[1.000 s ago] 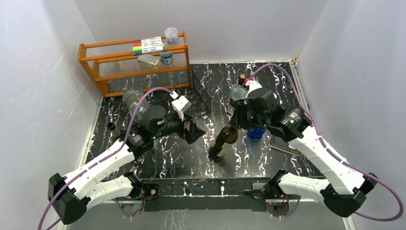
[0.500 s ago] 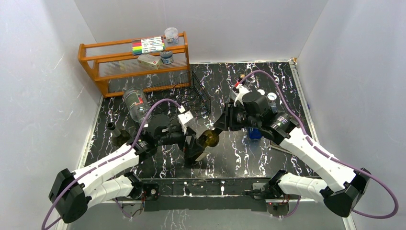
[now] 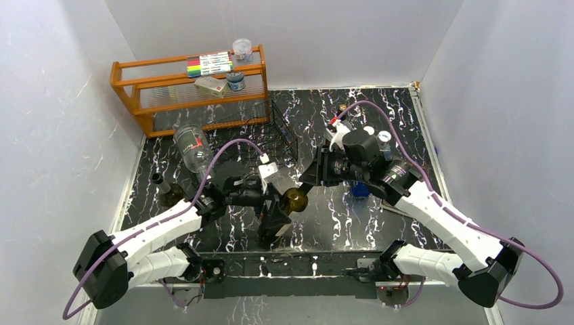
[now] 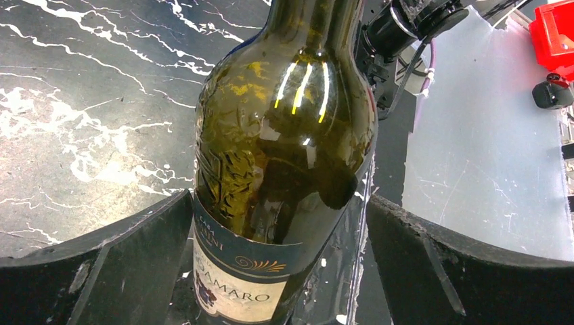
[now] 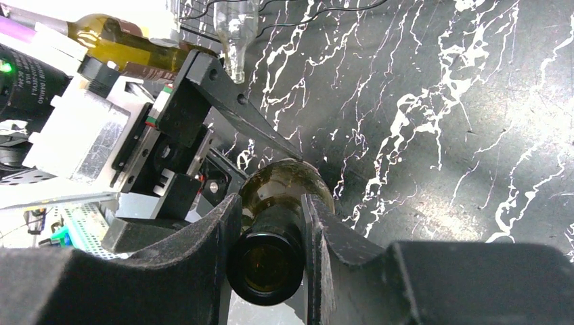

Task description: Put the wine bottle on the wine rack

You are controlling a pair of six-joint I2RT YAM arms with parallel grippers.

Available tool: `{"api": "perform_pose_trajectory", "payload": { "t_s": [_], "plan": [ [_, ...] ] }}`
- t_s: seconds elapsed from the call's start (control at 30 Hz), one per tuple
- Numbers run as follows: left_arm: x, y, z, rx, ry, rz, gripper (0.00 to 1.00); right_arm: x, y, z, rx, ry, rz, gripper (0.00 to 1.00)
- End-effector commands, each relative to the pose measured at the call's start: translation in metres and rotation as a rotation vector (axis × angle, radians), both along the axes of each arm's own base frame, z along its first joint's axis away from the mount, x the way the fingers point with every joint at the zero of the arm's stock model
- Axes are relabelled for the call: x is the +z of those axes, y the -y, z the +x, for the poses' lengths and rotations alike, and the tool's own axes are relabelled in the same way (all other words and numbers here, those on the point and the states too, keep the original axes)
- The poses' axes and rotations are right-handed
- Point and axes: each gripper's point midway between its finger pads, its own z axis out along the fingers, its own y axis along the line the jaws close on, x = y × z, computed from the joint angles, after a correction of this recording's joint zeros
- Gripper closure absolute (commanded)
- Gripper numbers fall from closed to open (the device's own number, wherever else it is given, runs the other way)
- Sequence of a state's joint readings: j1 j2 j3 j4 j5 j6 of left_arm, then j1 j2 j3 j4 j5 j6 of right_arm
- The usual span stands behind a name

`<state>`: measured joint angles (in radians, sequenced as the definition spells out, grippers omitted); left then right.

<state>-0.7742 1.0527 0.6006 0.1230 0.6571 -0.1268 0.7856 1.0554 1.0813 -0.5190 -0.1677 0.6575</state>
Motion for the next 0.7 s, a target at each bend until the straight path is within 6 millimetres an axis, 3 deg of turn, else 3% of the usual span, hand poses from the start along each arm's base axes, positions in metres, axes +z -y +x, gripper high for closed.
{"api": "perform_pose_trajectory", "payload": {
  "t_s": [0.0, 0.23, 0.37, 0.43, 0.57, 0.63, 0.67],
  "plan": [
    [0.001, 0.002, -0.005, -0.046, -0.002, -0.004, 0.02, 0.071, -0.016, 0.000, 0.011, 0.108, 0.251, 1.00],
    [-0.006, -0.001, -0.001, -0.028, 0.030, 0.015, 0.02, 0.087, -0.015, -0.005, 0.025, 0.128, 0.293, 1.00],
    [0.006, -0.004, 0.001, -0.036, 0.131, -0.025, 0.02, 0.091, -0.014, -0.010, 0.044, 0.133, 0.293, 1.00],
    [0.013, -0.006, 0.008, -0.007, 0.195, -0.035, 0.07, 0.092, -0.013, -0.012, 0.050, 0.134, 0.296, 1.00],
    [0.020, -0.006, 0.015, -0.019, 0.284, -0.031, 0.30, 0.095, -0.014, -0.017, 0.062, 0.111, 0.316, 1.00],
    [0.020, -0.004, 0.017, -0.031, 0.297, -0.017, 0.31, 0.099, -0.015, -0.020, 0.075, 0.100, 0.338, 1.00],
    [0.021, -0.002, 0.017, -0.042, 0.289, -0.018, 0.23, 0.099, -0.016, -0.022, 0.080, 0.094, 0.345, 1.00]
  ]
}}
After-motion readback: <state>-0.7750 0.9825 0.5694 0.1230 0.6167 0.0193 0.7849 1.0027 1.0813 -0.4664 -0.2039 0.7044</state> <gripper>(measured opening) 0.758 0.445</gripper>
